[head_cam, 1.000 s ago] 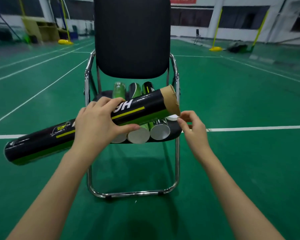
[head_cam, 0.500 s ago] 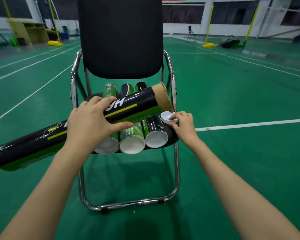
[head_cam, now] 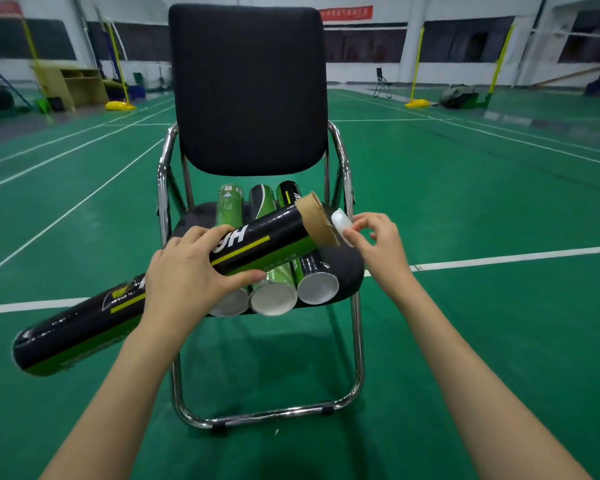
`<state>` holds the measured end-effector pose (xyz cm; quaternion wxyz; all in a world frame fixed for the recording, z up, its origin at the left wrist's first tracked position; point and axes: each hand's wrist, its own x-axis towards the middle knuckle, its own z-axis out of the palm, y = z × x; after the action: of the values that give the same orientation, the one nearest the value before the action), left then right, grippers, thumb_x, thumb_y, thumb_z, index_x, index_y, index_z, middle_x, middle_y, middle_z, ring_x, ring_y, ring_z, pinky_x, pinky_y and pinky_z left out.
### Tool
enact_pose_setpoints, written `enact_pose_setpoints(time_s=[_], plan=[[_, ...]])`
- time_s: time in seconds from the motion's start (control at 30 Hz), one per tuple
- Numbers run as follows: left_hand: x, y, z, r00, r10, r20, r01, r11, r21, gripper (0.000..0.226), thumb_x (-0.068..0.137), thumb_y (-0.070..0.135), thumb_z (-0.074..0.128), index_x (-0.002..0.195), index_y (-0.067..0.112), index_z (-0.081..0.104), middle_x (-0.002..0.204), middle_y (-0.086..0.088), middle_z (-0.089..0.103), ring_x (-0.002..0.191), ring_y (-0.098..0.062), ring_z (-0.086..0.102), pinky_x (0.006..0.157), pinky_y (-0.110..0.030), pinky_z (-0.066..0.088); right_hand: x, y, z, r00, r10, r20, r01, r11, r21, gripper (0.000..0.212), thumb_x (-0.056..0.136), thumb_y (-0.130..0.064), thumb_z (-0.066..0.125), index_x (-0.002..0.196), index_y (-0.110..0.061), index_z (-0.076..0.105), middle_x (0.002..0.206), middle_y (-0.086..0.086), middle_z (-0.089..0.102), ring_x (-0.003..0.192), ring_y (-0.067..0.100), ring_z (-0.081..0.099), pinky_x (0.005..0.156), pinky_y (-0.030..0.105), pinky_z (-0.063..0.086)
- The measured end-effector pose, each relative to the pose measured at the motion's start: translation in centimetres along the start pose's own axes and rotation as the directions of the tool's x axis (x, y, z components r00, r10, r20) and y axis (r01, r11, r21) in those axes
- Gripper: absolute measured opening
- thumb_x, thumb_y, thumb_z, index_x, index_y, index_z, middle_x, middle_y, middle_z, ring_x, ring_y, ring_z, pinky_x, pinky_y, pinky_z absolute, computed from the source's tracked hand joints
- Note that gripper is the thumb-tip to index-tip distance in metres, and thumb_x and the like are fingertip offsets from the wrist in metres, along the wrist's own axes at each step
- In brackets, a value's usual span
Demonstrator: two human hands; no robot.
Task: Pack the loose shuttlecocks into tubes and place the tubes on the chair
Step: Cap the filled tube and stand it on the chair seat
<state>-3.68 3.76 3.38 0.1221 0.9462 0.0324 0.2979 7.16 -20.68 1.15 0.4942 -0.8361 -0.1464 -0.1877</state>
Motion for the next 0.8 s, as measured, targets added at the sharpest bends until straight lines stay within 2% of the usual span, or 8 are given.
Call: enact_pose_setpoints(time_s=[0.07,0.3,0.4,0.5,0.63,0.8], plan=[[-0.9,-0.1,-0.8,1.000,-0.014,-0.008,0.014,1.000,-0.021,0.094,0.052,0.084,0.042,0.124,0.026,0.055,0.108,0.002,0.059,0.095,-0.025,0.056,0.076,-0.037,0.045,-0.9,-1.9,-1.0,0.999,-0.050,-0.009,0.050,0.998,0.038,0.014,0.088,-0.024,0.061,0.079,-0.017,0.054,0.114,0.000,0.055,0.115,0.018,0.046,0.099,0.034,0.036],[-3.3,0.5,-2.7,1.000,-0.028,0.005,0.028,1.000,-0.005,0.092,0.053,0.084,0.043,0.126,0.029,0.053,0.111,0.005,0.059,0.097,-0.022,0.055,0.075,-0.034,0.042,-4.7,-8.2,-3.2,0.990,-0.142,0.013,0.134,0.956,0.259,0.018,0.090,-0.020,0.059,0.073,-0.022,0.052,0.113,-0.009,0.054,0.113,0.008,0.050,0.098,0.025,0.039],[-4.2,1.4,-3.6,1.000,-0.022,-0.006,0.022,0.999,-0.032,0.093,0.052,0.084,0.042,0.126,0.029,0.053,0.110,0.006,0.059,0.097,-0.021,0.055,0.076,-0.034,0.043,-6.4,-9.8,-3.2,0.988,-0.139,0.066,0.102,0.914,0.392,0.020,0.092,-0.020,0.057,0.073,-0.020,0.052,0.122,-0.004,0.055,0.110,0.007,0.054,0.086,0.019,0.046],[-5.3,2.0,-4.4,0.999,-0.029,-0.020,0.028,0.998,-0.055,0.092,0.052,0.084,0.042,0.126,0.030,0.053,0.109,0.008,0.059,0.096,-0.019,0.054,0.075,-0.033,0.044,-8.0,-10.8,-3.1,0.989,-0.128,0.069,0.077,0.861,0.502,0.019,0.094,-0.019,0.053,0.075,-0.016,0.053,0.130,0.001,0.055,0.104,0.003,0.057,0.075,0.011,0.046],[-7.0,2.7,-5.3,0.999,-0.051,0.007,0.051,0.994,-0.099,0.094,0.050,0.086,0.039,0.126,0.032,0.052,0.110,0.011,0.057,0.097,-0.016,0.053,0.075,-0.033,0.044,-9.7,-11.6,-3.4,0.986,-0.127,0.104,0.048,0.829,0.557,0.020,0.096,-0.019,0.047,0.077,-0.014,0.051,0.132,-0.003,0.052,0.107,-0.005,0.056,0.078,0.007,0.042],[-9.2,3.2,-6.0,0.994,-0.106,0.029,0.109,0.980,-0.168,0.097,0.048,0.086,0.039,0.127,0.032,0.050,0.108,0.012,0.056,0.100,-0.013,0.052,0.076,-0.032,0.046,-11.4,-12.6,-3.4,0.983,-0.155,0.093,0.074,0.815,0.574,0.017,0.097,-0.021,0.047,0.080,-0.021,0.052,0.129,-0.008,0.054,0.118,0.009,0.052,0.086,0.011,0.042]])
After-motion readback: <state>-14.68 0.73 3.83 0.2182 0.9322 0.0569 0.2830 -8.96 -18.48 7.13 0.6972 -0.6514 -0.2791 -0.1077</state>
